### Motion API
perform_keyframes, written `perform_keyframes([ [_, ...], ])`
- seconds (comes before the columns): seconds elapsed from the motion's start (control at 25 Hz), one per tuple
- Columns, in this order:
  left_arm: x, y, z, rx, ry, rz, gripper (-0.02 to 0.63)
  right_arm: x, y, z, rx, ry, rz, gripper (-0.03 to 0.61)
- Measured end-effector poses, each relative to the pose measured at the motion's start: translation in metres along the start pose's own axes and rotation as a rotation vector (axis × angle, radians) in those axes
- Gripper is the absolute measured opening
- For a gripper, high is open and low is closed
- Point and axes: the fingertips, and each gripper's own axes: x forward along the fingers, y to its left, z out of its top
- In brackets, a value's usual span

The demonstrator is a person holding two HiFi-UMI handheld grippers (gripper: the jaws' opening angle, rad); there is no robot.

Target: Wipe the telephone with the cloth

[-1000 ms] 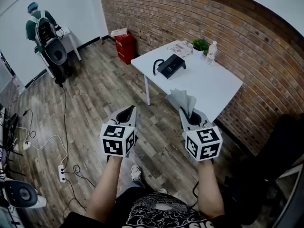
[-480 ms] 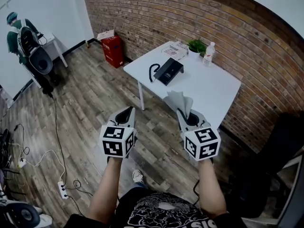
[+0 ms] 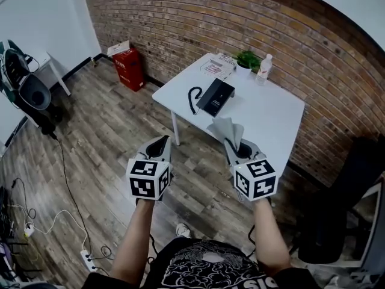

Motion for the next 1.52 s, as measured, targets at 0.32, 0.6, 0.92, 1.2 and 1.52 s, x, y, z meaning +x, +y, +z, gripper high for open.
perform_keyframes([
  [0.32,0.022,0.045,0.001,0.011,0.011,-0.053,0.006,0.041,0.012,0.011,0.002,0.01,-0.051,0.009],
  [0.6,0.039,0.065,0.0,0.019,0.021,-0.085,0.006,0.062,0.008,0.019,0.013,0.001,-0.082,0.009],
  [0.92,0.066,0.07,0.0,0.039,0.04,-0.109,0.006,0.081,-0.017,0.021,0.039,-0.01,-0.111,0.009],
  [1.2,0.112,0.088,0.005,0.048,0.057,-0.096,0.006,0.121,-0.053,0.024,0.066,-0.022,-0.113,0.009],
  [1.52,0.197,0.097,0.033,0.062,0.074,-0.103,0.006,0.188,-0.111,0.038,0.08,-0.014,-0.09,0.009],
])
